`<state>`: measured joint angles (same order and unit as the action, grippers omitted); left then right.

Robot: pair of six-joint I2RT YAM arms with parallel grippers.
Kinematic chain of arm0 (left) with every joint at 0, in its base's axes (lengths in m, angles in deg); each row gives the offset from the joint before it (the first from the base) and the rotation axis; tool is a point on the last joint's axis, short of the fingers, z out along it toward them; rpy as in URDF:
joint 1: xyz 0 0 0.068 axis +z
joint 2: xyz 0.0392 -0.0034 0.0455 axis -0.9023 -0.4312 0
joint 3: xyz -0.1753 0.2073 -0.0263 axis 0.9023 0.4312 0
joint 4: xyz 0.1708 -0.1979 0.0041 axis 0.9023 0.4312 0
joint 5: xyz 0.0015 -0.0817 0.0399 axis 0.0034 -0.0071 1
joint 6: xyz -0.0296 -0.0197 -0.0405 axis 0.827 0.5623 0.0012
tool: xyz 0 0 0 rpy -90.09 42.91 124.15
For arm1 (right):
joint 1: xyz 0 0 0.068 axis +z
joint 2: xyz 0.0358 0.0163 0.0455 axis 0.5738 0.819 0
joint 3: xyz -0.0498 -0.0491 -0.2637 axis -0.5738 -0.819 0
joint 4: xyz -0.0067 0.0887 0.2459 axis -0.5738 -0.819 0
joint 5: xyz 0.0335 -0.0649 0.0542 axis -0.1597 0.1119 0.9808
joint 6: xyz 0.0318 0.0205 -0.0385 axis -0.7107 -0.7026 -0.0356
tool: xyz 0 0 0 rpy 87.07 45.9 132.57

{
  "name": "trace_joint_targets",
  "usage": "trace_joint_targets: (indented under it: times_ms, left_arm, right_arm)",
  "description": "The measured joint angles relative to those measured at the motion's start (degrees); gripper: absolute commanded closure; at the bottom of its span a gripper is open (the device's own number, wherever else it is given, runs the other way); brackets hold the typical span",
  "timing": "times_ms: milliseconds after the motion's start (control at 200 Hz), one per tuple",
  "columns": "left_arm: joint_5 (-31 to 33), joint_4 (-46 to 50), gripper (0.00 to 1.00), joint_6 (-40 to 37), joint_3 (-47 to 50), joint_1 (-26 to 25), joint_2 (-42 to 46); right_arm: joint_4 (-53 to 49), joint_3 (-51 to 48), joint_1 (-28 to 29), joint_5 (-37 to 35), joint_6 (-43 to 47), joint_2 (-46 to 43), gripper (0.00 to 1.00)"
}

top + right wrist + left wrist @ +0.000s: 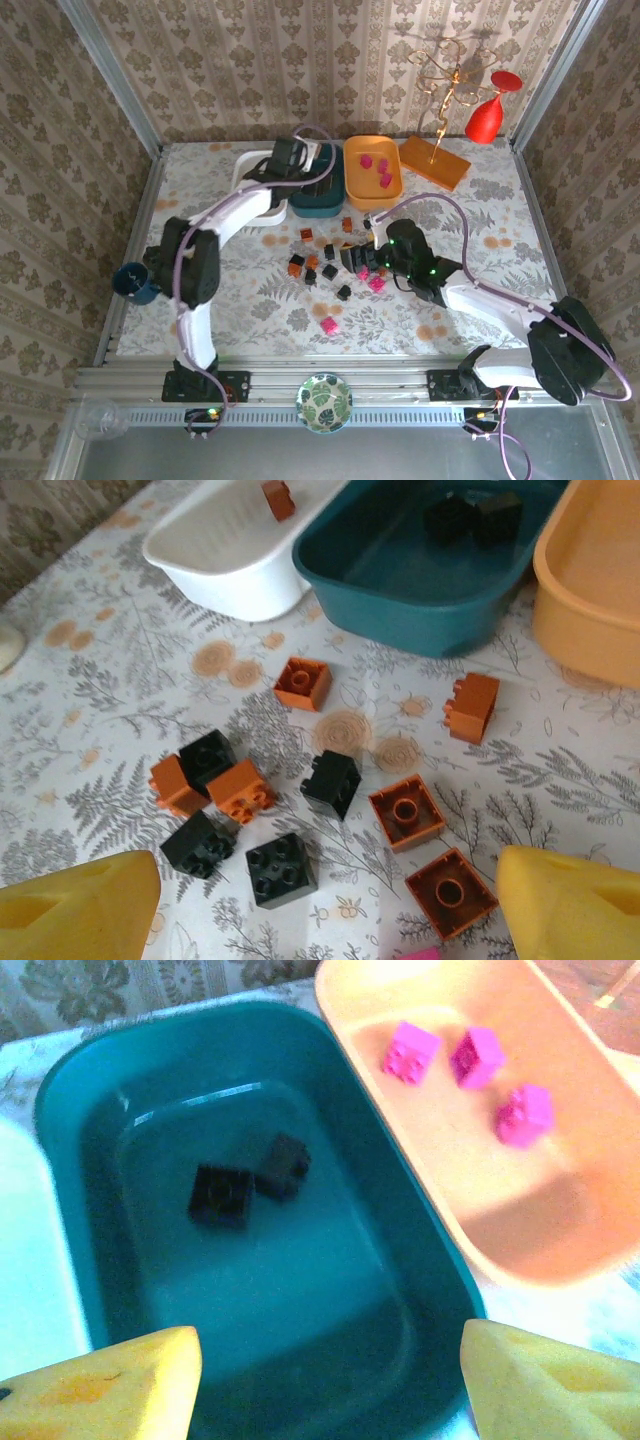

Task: Sort the legos into containers by color
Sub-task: Place the lego in the container, then pick up the lego from the center of the table.

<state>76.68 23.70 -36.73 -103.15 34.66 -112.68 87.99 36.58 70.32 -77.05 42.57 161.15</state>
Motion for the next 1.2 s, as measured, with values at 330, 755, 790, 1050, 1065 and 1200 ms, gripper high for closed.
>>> trace_joint_targets:
  times_ms: [330,755,790,1050,1065,1200]
  left_arm:
    - [0.02,-3.91,0.23,7.41,31.95,-3.17,20.52]
    - [6.82,-6.36,0.27,8.96,21.99,-5.20,2.03]
    - [7.15,-6.71,0.28,9.09,21.68,-5.20,1.53]
    - [9.05,-7.13,0.39,9.84,20.15,-5.51,-1.75]
    - [9.11,-7.06,0.40,9.81,20.00,-5.55,-1.86]
    - [9.73,-7.37,0.45,9.88,18.75,-5.79,-3.80]
  right_arm:
    - [0.09,0.00,0.00,-1.09,0.02,1.62,0.11]
    - [0.07,0.00,0.00,-2.08,0.26,1.22,0.11]
    - [0.07,0.00,0.00,-2.08,0.26,1.18,0.11]
    - [0.07,0.00,0.00,-2.08,0.26,1.18,0.11]
    - [0.07,0.00,0.00,-2.08,0.26,1.18,0.11]
    - [0.07,0.00,0.00,-2.08,0.26,1.18,0.11]
